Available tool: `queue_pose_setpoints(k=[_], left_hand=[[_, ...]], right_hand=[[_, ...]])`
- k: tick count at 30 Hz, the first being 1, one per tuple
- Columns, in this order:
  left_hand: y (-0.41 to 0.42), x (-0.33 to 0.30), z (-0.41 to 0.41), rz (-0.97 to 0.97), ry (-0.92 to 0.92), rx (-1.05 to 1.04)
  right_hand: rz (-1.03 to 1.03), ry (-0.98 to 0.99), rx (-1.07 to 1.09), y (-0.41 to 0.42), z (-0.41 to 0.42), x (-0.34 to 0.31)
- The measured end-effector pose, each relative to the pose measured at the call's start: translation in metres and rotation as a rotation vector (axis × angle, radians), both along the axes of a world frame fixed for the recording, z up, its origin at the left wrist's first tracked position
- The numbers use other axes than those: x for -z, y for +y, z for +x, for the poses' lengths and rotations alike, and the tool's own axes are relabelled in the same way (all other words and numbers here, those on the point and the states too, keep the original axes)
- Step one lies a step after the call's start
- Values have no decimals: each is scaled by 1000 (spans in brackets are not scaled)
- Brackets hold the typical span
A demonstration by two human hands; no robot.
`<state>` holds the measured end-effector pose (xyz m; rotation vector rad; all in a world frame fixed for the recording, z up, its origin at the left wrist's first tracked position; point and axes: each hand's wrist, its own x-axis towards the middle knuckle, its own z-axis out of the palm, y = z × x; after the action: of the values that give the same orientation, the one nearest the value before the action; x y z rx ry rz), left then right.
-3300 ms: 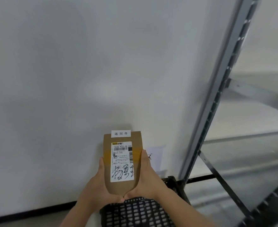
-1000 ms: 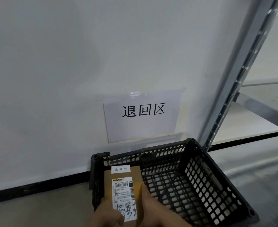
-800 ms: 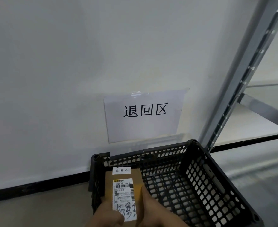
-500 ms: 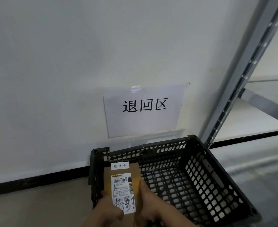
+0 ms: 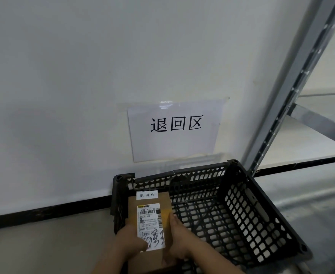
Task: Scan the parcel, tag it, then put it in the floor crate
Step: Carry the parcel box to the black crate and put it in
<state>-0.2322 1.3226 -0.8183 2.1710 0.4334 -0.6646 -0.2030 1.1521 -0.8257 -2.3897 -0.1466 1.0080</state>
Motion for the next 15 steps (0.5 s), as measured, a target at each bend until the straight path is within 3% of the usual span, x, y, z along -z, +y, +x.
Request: queue_pose_setpoints(k=[15], left_hand=[[-4,-41,-17,58,-93,-41]], right_hand=[[-60,-82,-16,-4,-21,-28]])
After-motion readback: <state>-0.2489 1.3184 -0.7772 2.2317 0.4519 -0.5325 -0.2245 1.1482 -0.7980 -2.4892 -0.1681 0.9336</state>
